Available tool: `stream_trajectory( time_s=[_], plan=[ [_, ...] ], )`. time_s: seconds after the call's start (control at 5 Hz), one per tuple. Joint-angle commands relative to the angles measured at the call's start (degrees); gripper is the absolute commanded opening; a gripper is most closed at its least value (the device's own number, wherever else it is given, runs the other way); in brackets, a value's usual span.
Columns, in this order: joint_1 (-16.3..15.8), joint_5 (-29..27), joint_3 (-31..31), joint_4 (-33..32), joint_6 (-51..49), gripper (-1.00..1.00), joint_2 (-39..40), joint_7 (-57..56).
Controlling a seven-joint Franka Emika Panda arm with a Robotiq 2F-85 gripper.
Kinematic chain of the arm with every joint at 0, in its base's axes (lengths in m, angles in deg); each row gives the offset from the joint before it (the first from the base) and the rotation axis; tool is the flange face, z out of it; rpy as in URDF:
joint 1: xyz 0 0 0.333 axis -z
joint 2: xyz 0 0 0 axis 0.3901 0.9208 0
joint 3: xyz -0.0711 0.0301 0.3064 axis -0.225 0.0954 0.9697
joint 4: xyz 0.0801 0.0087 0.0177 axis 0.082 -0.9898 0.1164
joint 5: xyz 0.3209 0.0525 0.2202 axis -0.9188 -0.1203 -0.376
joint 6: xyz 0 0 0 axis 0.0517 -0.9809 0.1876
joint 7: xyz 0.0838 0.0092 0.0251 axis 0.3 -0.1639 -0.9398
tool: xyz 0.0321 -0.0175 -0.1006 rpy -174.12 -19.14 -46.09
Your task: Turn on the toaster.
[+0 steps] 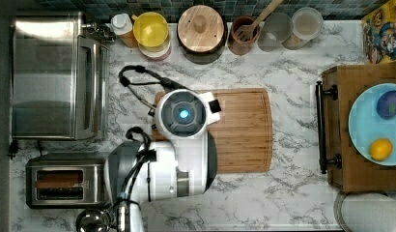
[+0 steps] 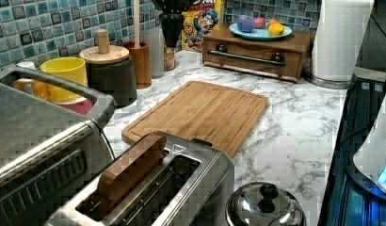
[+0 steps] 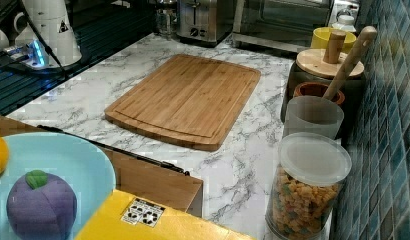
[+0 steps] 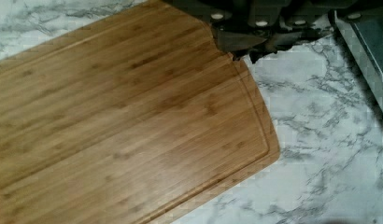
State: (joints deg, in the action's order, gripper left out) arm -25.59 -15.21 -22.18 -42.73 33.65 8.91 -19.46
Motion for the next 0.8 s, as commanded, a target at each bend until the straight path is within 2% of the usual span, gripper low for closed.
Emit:
stream_trajectory(
  time_s=[0.2, 0.4, 0.8],
  plan=[
    [-5.8, -2.0, 7.9, -6.9, 0.3, -1.0, -3.1, -8.2],
    [-7.6, -7.2, 7.7, -11.2, 0.7, -1.0, -8.1, -12.9],
    [-10.6, -9.0, 9.8, -12.9, -0.7, -1.0, -8.1, -14.7]
  ],
)
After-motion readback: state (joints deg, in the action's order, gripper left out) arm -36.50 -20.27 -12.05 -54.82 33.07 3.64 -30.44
